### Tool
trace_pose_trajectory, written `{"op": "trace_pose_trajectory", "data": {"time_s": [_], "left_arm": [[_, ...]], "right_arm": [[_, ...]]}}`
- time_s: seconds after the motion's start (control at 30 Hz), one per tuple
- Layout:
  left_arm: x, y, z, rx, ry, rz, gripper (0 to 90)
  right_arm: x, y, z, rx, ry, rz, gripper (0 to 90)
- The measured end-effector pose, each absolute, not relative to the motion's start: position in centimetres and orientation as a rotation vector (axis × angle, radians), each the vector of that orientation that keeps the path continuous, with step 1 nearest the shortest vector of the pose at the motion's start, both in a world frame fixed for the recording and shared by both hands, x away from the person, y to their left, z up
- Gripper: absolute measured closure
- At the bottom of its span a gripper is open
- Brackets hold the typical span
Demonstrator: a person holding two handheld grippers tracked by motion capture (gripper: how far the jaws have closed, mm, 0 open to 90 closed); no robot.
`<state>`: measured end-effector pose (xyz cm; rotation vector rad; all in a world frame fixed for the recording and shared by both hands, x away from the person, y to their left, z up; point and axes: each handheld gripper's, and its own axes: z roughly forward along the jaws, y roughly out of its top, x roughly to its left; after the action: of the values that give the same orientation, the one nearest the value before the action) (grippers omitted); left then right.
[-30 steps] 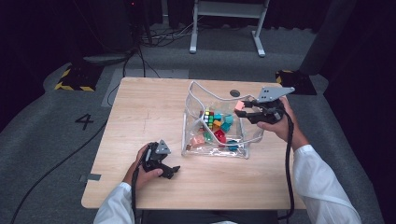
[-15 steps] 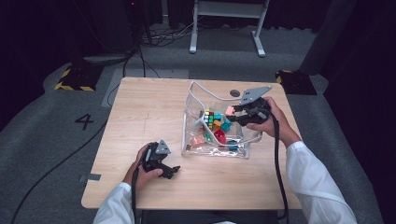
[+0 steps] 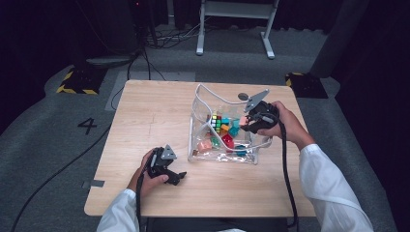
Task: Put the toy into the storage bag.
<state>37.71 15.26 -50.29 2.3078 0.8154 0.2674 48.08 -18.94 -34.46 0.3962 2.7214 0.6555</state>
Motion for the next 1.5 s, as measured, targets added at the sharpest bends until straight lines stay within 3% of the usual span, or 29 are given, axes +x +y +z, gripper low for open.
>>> {"op": "trace_pose_trajectory", "data": {"time_s": [0.6,1.5], "left_arm": [[37.7,15.3,-50.3,2.307,0.813,0.268,2.9],[37.7,15.3,-50.3,2.308,0.815,0.268,2.9]], "right_arm": [[48.1,-23.2,-34.2,0.491,2.716,0.515,58.9],[48.0,-24.1,-34.1,0.508,2.694,0.539,56.7]]}}
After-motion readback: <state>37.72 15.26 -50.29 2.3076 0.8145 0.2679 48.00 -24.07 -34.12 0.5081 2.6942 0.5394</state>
